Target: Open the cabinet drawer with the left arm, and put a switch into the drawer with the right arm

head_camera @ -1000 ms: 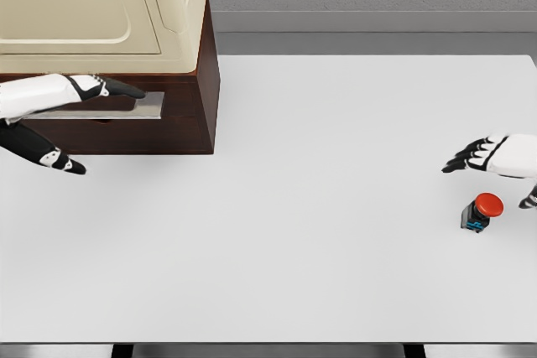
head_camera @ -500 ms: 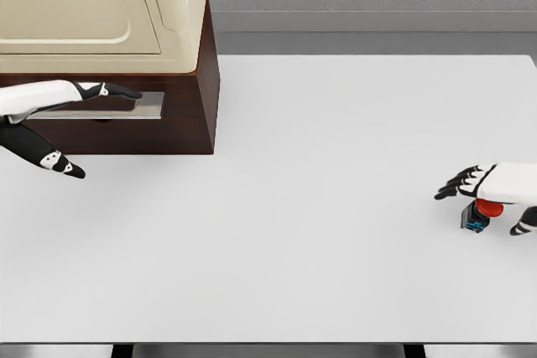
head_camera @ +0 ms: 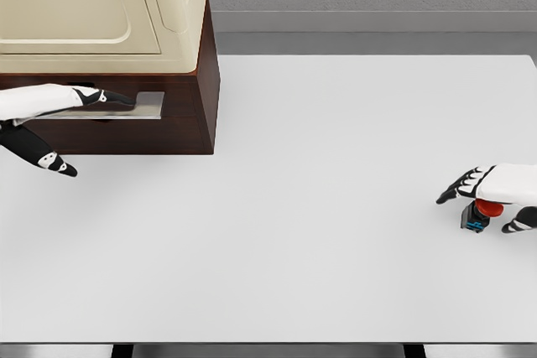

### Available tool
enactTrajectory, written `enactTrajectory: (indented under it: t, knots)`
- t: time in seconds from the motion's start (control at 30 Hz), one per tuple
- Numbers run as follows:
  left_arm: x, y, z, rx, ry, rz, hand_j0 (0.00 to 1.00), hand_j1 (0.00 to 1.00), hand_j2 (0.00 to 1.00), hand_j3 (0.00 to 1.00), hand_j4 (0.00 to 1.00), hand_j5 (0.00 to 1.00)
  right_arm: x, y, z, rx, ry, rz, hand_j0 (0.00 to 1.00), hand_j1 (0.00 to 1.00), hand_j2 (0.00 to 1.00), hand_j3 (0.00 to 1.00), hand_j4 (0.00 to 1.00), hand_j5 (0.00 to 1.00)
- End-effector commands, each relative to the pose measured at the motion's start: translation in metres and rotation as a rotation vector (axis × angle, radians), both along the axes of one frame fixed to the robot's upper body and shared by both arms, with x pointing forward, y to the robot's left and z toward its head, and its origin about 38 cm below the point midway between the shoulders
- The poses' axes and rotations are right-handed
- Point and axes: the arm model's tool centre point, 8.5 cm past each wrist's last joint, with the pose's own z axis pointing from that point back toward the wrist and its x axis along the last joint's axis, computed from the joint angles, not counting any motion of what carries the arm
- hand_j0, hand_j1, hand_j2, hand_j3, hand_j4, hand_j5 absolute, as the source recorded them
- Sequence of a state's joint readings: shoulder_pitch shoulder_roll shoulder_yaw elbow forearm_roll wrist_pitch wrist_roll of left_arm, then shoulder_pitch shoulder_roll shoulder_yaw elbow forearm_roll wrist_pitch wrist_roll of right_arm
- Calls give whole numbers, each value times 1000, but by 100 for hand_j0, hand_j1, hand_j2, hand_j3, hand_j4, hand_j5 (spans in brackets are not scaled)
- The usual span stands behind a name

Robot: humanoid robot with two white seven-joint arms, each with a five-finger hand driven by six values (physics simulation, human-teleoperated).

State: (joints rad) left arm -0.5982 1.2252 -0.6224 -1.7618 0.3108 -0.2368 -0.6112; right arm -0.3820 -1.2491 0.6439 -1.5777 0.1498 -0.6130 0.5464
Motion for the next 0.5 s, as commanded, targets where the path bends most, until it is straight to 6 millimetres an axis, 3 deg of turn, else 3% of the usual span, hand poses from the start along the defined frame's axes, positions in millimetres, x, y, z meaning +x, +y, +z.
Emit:
enactTrajectory:
  t: [0.0, 0.47]
  knots:
    - [0, 1, 1, 1, -2, 3, 100, 100, 100, 100, 100, 100, -1, 3, 2, 6, -1, 8, 86, 86, 86, 86, 86, 86]
    - [5, 2, -1, -53, 52, 69, 100, 100, 100, 100, 100, 100, -2, 0, -1, 2, 7, -3, 75, 75, 75, 75, 75, 75]
